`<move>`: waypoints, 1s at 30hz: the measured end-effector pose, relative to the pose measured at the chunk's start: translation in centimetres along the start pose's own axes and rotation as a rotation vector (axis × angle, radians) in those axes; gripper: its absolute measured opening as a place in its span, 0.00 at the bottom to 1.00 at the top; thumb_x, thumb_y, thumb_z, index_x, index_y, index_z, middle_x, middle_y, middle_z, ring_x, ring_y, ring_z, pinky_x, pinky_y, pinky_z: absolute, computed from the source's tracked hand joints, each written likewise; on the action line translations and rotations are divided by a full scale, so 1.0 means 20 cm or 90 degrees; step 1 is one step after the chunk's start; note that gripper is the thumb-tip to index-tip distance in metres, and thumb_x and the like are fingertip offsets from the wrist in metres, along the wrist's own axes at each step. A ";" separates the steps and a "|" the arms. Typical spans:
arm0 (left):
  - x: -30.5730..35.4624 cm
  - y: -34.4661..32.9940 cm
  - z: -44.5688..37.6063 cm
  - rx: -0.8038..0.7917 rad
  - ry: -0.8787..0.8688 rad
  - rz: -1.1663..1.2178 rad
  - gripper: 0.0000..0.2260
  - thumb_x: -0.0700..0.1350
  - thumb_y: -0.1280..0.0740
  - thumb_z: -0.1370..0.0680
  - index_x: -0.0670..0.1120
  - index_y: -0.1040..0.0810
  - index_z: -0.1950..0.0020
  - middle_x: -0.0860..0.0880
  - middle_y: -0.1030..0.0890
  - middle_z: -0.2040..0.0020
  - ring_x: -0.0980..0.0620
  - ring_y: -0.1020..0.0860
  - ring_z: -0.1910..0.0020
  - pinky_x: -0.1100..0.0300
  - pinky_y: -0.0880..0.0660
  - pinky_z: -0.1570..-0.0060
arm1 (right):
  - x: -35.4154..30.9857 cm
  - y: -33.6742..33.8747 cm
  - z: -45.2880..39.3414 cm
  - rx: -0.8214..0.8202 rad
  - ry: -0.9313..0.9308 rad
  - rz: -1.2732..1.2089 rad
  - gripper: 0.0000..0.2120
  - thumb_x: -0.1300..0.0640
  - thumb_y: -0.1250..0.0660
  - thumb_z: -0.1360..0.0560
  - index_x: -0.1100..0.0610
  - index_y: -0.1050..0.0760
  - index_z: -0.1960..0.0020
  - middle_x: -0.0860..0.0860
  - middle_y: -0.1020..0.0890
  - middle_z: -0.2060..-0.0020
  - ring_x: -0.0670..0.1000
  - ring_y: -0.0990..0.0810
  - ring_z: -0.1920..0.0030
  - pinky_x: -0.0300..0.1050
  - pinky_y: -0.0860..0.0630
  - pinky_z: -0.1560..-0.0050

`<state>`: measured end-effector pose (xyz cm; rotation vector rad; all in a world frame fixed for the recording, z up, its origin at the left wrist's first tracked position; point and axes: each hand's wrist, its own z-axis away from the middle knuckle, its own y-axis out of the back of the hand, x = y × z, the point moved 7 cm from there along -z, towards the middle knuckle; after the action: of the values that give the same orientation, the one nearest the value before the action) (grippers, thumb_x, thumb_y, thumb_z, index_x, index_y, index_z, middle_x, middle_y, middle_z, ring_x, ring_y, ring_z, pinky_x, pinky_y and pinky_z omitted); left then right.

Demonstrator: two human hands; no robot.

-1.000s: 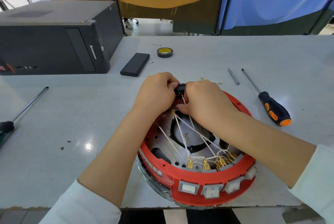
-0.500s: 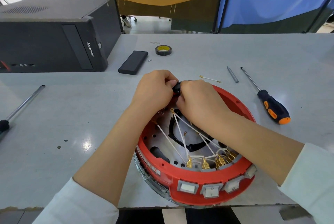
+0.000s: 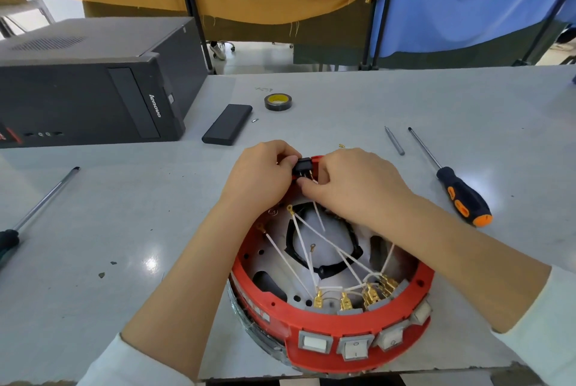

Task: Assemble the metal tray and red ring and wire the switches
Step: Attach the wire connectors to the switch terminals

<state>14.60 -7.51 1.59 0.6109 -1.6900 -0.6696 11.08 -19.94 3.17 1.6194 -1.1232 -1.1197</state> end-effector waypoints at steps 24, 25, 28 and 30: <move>-0.02 -0.01 0.01 -0.033 0.012 0.071 0.07 0.46 0.34 0.21 0.59 0.20 0.51 0.64 0.20 0.56 0.61 0.22 0.53 0.71 0.31 0.56 | 0.56 -0.25 -0.41 -0.069 -0.137 0.048 0.09 0.64 0.39 0.30 0.58 0.20 0.54 0.54 0.18 0.53 0.59 0.20 0.53 0.44 0.29 0.59; -0.02 -0.01 0.01 -0.033 0.013 0.071 0.07 0.46 0.34 0.21 0.58 0.20 0.51 0.63 0.20 0.56 0.61 0.22 0.53 0.71 0.31 0.56 | 0.56 -0.25 -0.41 -0.078 -0.140 0.055 0.09 0.63 0.38 0.30 0.58 0.20 0.54 0.54 0.18 0.53 0.58 0.20 0.53 0.44 0.29 0.59; -0.02 0.00 0.01 -0.029 0.015 0.064 0.07 0.46 0.35 0.21 0.58 0.19 0.51 0.62 0.19 0.55 0.62 0.23 0.54 0.71 0.31 0.57 | 0.56 -0.24 -0.39 -0.104 -0.173 0.029 0.08 0.60 0.36 0.31 0.58 0.20 0.55 0.53 0.18 0.57 0.58 0.20 0.56 0.44 0.27 0.59; -0.02 0.00 0.01 -0.027 0.015 0.058 0.07 0.46 0.35 0.21 0.57 0.19 0.50 0.61 0.19 0.55 0.60 0.23 0.54 0.70 0.31 0.57 | 0.55 -0.19 -0.38 -0.079 -0.196 -0.028 0.08 0.60 0.36 0.32 0.61 0.20 0.58 0.55 0.17 0.61 0.58 0.20 0.59 0.44 0.25 0.59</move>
<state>14.52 -7.29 1.29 0.5061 -1.6672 -0.6296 21.35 -28.58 -0.78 1.4138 -1.1900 -1.4743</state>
